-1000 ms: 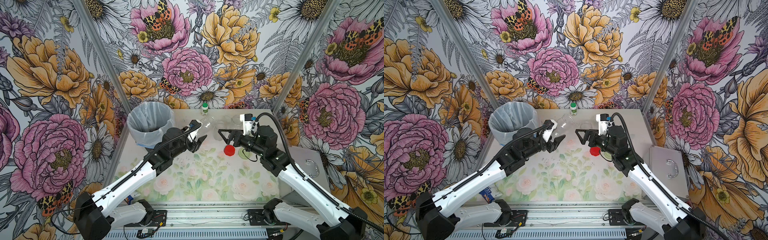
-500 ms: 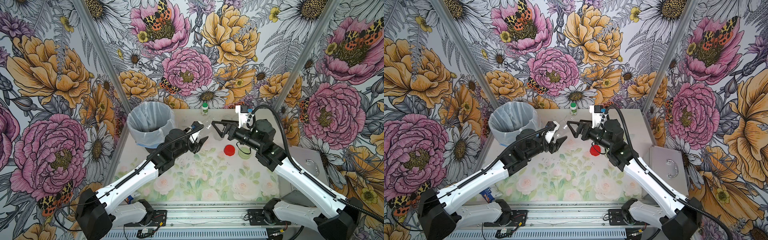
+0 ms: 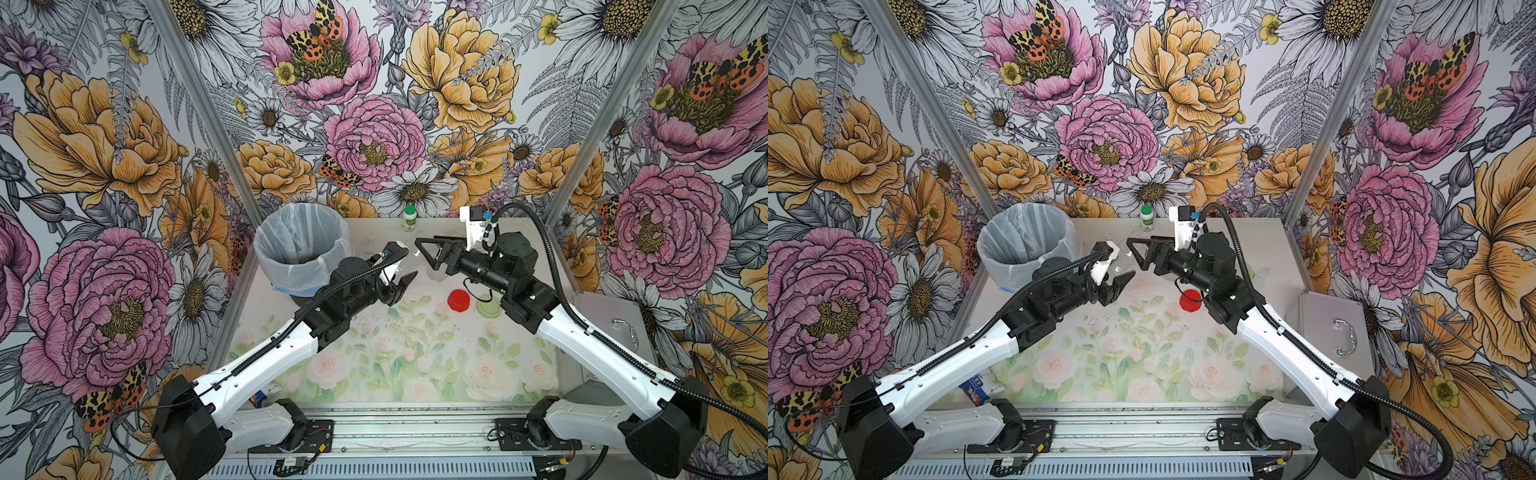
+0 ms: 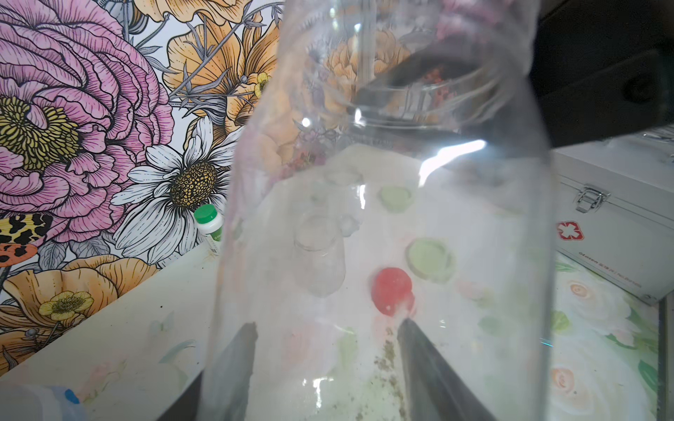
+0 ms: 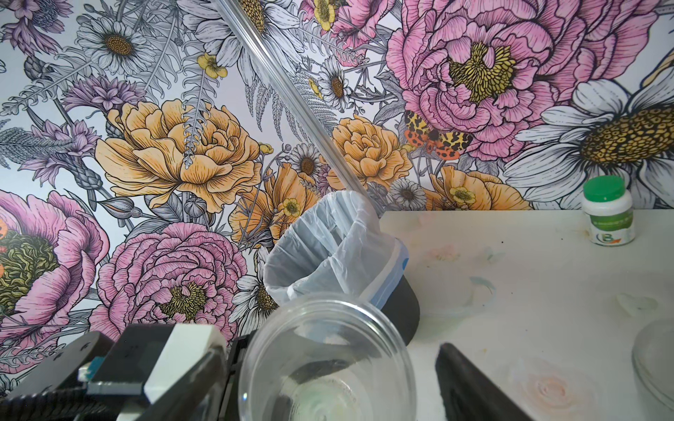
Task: Empty moldy peanuts from jars
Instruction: Pour the moldy peanuts from the jar into the trash bin.
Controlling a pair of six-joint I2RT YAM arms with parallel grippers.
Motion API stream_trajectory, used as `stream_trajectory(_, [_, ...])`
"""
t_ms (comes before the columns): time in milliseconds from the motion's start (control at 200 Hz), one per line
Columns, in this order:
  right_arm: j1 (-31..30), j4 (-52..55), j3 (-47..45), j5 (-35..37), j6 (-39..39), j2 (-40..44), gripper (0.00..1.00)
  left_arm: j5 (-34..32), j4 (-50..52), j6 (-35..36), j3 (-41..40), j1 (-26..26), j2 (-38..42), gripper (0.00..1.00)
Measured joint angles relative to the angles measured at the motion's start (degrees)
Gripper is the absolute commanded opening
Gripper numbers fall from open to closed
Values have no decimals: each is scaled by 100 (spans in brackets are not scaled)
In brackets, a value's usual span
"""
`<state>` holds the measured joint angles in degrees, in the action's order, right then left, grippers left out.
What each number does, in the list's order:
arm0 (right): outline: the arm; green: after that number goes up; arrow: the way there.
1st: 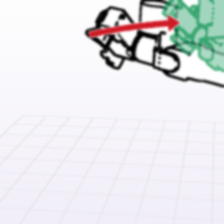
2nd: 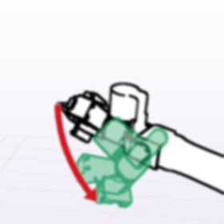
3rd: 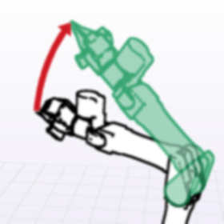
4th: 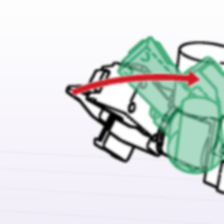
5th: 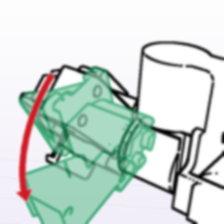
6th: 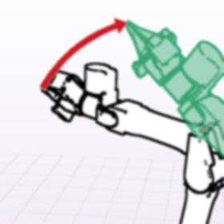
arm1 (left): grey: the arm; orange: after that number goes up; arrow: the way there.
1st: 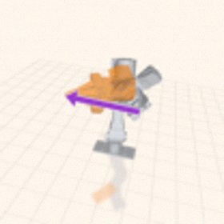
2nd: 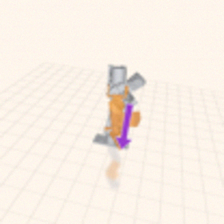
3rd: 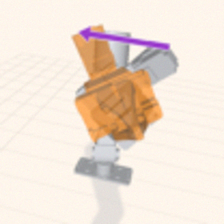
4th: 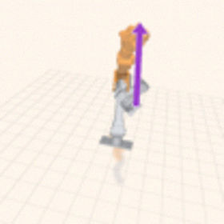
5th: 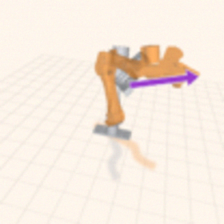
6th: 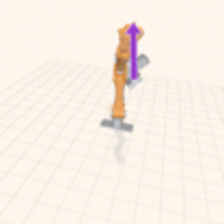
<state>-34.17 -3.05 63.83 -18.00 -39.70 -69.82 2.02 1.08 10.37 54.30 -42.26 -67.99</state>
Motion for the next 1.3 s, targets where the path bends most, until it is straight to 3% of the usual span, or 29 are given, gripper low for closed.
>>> stream_trajectory(320, [-15, -96, 20, -114, -13, -291, 74, 87, -13, -44, 0, -109, -164, 28])
stream_trajectory(510, [-9, -181, 20, -26, -11, -299, 53, 87, -50, -61, 0, -111, -181, 29])
stream_trajectory(615, [-4, -212, 24, -9, -26, -302, 42, 85, -59, -66, 0, -111, -181, 52])
stream_trajectory(851, [-55, 223, 503, 17, 455, -581, 30, 149, 160, 55, 0, -114, -184, 98])
stream_trajectory(1106, [-81, 890, 975, 284, 1300, -1150, 29, 107, 728, 280, -98, -111, -98, 99])
stream_trajectory(1301, [-79, 1060, 1102, 774, 2022, -1698, 27, -109, 903, 240, -570, 28, 575, 99])
